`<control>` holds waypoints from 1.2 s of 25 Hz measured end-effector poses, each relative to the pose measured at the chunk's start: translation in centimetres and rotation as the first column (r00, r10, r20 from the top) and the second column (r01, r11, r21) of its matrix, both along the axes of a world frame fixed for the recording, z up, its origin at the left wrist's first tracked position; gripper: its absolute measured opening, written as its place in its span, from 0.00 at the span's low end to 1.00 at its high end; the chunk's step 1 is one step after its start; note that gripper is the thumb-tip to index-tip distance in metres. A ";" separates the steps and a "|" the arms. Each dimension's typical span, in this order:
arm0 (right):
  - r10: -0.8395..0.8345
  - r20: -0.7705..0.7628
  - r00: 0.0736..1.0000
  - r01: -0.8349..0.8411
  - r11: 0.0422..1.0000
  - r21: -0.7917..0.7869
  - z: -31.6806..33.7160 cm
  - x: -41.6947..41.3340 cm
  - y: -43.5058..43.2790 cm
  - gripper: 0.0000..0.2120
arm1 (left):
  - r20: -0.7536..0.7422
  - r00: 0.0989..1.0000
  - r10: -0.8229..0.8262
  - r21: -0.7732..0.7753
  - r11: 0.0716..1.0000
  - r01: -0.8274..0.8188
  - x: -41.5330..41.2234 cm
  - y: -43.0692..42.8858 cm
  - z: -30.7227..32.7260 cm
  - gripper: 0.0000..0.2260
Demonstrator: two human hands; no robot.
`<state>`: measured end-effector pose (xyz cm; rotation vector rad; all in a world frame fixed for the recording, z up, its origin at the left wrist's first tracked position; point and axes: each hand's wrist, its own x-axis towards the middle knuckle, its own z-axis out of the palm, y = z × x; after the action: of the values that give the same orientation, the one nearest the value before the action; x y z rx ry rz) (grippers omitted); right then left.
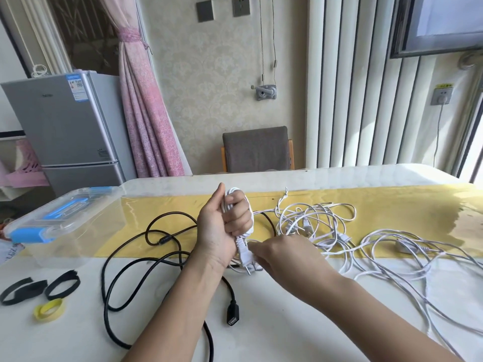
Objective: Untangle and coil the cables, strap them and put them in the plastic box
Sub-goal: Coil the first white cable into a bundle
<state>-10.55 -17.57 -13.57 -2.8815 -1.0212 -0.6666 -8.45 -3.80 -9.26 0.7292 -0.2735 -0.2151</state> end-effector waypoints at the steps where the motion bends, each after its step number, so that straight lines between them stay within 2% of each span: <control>1: -0.011 0.021 1.000 0.011 1.000 0.000 0.0 0.0 0.0 0.14 | 0.014 1.000 0.024 0.077 0.997 -0.025 0.0 0.1 0.2 0.23; 4: 0.003 0.111 0.994 -0.013 0.996 0.087 0.1 0.5 -0.6 0.07 | 0.073 0.996 0.048 0.184 0.981 -0.061 -0.3 0.4 0.5 0.22; 6: 0.046 0.144 0.989 -0.069 0.986 0.154 0.3 0.6 -0.9 0.11 | 0.080 0.993 0.092 0.226 0.968 -0.108 -0.2 0.4 0.4 0.24; 8: 0.097 0.182 0.978 -0.126 0.980 0.154 0.4 0.3 -0.8 0.13 | 0.118 0.975 0.189 0.376 0.900 -0.220 0.0 0.3 0.2 0.24; 9: 0.126 0.191 0.973 -0.155 0.977 0.147 0.4 0.1 -0.7 0.13 | 0.182 0.953 0.241 0.498 0.814 -0.300 0.1 0.2 -0.1 0.23; 11: 0.182 0.243 0.953 -0.228 0.958 0.175 0.6 0.0 -0.9 0.13 | 0.409 0.873 0.264 0.711 0.507 -0.487 0.1 -0.3 -1.0 0.23; 12: 0.210 0.274 0.939 -0.268 0.943 0.195 0.8 -0.2 -1.0 0.12 | 0.513 0.829 0.221 0.756 0.341 -0.559 0.2 -0.6 -1.4 0.23; 13: 0.242 0.304 0.921 -0.311 0.928 0.206 1.1 -0.4 -1.2 0.11 | 0.570 0.804 0.169 0.773 0.222 -0.595 0.3 -0.7 -1.7 0.23; 14: 0.268 0.347 0.899 -0.355 0.909 0.216 1.4 -0.5 -1.3 0.10 | 0.563 0.814 0.142 0.791 0.193 -0.581 0.3 -0.6 -1.9 0.23; 15: 0.281 0.394 0.875 -0.391 0.890 0.234 1.7 -0.7 -1.4 0.08 | 0.514 0.848 0.132 0.811 0.248 -0.530 0.4 -0.4 -1.9 0.24; 17: 0.246 0.489 0.837 -0.421 0.860 0.288 2.4 -0.9 -1.9 0.07 | 0.387 0.917 0.099 0.821 0.416 -0.391 0.5 0.0 -1.7 0.23; 18: 0.207 0.525 0.826 -0.410 0.858 0.308 2.8 -0.8 -2.4 0.06 | 0.335 0.939 0.076 0.832 0.443 -0.333 0.5 0.0 -1.6 0.22; 21: 0.086 0.574 0.814 -0.340 0.872 0.352 3.8 0.1 -4.6 0.07 | 0.205 0.978 -0.037 0.912 0.370 -0.177 0.1 -0.6 -1.8 0.24; 22: 0.048 0.574 0.818 -0.318 0.868 0.381 4.0 0.4 -5.5 0.08 | 0.144 0.986 -0.089 0.917 0.386 -0.099 -0.2 -1.0 -1.8 0.25; 27: -0.229 0.514 0.826 -0.162 0.778 0.607 4.1 2.3 -9.2 0.15 | -0.024 0.947 -0.321 0.801 0.560 0.210 -1.3 -2.6 -1.6 0.25; 30: -0.357 0.423 0.833 -0.045 0.718 0.695 3.3 3.6 -10.4 0.14 | -0.120 0.844 -0.523 0.663 0.590 0.460 -1.6 -3.3 -1.9 0.26</control>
<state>-6.94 -27.96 -10.31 -2.1500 -0.3619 -1.5425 -10.08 -7.12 -11.19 1.3900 -0.4963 -0.8591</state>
